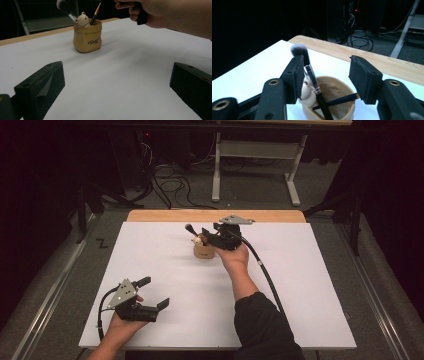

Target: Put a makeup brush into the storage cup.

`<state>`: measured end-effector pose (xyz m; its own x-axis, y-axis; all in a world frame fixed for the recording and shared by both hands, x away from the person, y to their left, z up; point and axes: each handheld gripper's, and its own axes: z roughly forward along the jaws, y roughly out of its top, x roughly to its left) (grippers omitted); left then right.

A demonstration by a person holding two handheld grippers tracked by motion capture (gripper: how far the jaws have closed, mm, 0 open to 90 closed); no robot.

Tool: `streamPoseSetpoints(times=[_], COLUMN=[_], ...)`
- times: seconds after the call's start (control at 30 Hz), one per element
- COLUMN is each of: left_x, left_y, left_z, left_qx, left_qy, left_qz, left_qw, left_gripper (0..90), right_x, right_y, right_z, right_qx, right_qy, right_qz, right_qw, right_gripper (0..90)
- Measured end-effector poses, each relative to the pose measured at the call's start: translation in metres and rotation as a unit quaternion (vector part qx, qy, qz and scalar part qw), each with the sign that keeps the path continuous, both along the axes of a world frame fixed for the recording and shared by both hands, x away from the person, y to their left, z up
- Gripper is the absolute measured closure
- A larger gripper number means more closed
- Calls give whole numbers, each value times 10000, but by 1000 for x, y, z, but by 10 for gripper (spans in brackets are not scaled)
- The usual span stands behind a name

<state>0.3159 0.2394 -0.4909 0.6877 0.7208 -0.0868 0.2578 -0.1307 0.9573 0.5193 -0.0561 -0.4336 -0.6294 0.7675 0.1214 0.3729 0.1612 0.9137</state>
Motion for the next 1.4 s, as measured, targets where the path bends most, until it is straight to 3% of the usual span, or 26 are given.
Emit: streamPoseSetpoints(times=[0.17,0.4,0.57,0.77,1.2,1.4], left_x=[1,2,3,4,6,6], left_y=[-1,-4,-4,-5,-5,-5], left_z=[0,-1,-1,-2,-4,-4], left_qx=[57,75,121,156,150,126], left_qy=[15,3,18,37,109,128], left_qz=[-24,-45,-51,-59,-61,-42], left_qw=[10000,10000,9999,9999,9998,9998], left_gripper=[5,5,5,5,4,4], right_x=[-8,-15,-25,-39,-59,-71], right_y=[-3,-16,-21,-25,-38,-54], right_z=[0,-1,-2,-5,-4,-2], right_qx=[14,16,-169,-211,-160,-200], right_qy=[-105,-31,-81,-74,-55,-56], right_qz=[86,62,97,146,240,226], right_qw=[9999,10000,9998,9996,9996,9995], right_gripper=[447,394,383,331,67,40])
